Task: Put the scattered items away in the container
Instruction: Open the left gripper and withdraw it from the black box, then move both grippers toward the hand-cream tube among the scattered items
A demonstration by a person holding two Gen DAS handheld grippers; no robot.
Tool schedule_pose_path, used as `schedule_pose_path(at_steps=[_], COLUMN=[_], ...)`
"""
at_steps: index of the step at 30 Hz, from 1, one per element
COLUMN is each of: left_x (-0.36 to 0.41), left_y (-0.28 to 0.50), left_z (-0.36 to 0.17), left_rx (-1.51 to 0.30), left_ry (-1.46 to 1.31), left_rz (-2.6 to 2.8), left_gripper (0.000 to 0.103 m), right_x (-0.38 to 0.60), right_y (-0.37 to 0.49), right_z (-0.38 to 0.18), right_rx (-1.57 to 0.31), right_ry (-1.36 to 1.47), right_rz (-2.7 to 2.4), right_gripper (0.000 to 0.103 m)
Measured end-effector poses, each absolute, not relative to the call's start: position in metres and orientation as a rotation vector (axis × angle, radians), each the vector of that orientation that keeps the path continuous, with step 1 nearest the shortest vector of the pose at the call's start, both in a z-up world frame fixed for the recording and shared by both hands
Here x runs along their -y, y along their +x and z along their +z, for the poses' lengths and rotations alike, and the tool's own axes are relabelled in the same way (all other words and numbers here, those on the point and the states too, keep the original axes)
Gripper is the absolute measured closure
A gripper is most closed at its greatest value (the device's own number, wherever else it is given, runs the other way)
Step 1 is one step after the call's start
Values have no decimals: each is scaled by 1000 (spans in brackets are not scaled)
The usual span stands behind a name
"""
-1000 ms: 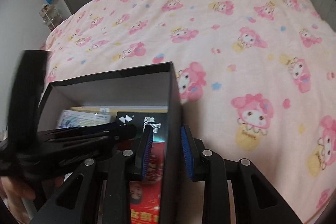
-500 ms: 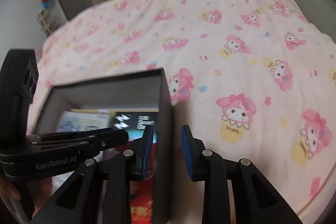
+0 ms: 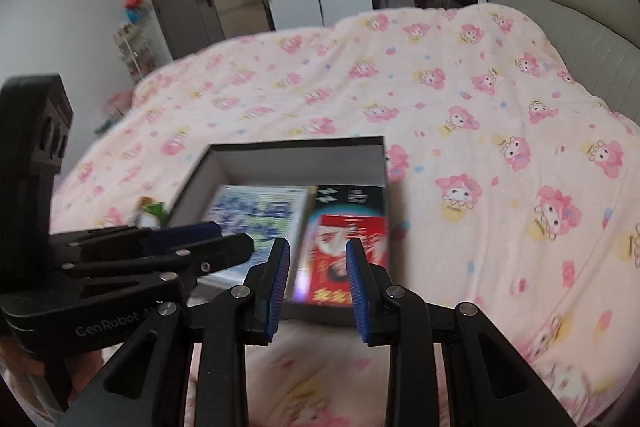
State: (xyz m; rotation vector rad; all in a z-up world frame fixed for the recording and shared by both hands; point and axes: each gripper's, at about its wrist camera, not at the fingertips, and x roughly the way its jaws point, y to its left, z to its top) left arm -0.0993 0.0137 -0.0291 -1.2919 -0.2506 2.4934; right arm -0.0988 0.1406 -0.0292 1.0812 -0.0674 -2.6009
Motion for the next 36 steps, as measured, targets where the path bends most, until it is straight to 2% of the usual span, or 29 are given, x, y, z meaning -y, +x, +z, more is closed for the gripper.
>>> schedule_pose_path(at_steps=[3, 7, 15, 19, 22, 26, 33, 36], left_x=[-3, 19, 60, 89, 120, 160, 236, 270], left_y=[-79, -67, -34, -13, -2, 12, 13, 0], left_z=[-31, -37, -31, -40, -60, -77, -100, -125], left_rx=[273, 355, 376, 421, 534, 644, 769, 912], left_ry=[-1304, -1343, -1316, -1322, -1377, -1402, -1467, -1545], left_rz=[2492, 2457, 2565, 2612, 2624, 2655, 2739, 2678], left_gripper=[69, 69, 69, 68, 60, 60, 59, 60], right_x=[-134, -113, -67, -44, -23, 5, 57, 94], right_y=[-80, -60, -36, -32, -36, -52, -77, -93], right_z=[-28, -25, -17, -24, -44, -73, -82, -103], right_rx=[73, -23, -165, -134, -58, 55, 9, -19], right_ry=[1070, 1037, 961, 986, 1061, 1203, 1202, 1257], right_rz=[-2596, -2585, -2542, -2435, -2294, -2149, -2098, -2034], right_gripper=[77, 77, 77, 77, 78, 78, 78, 78])
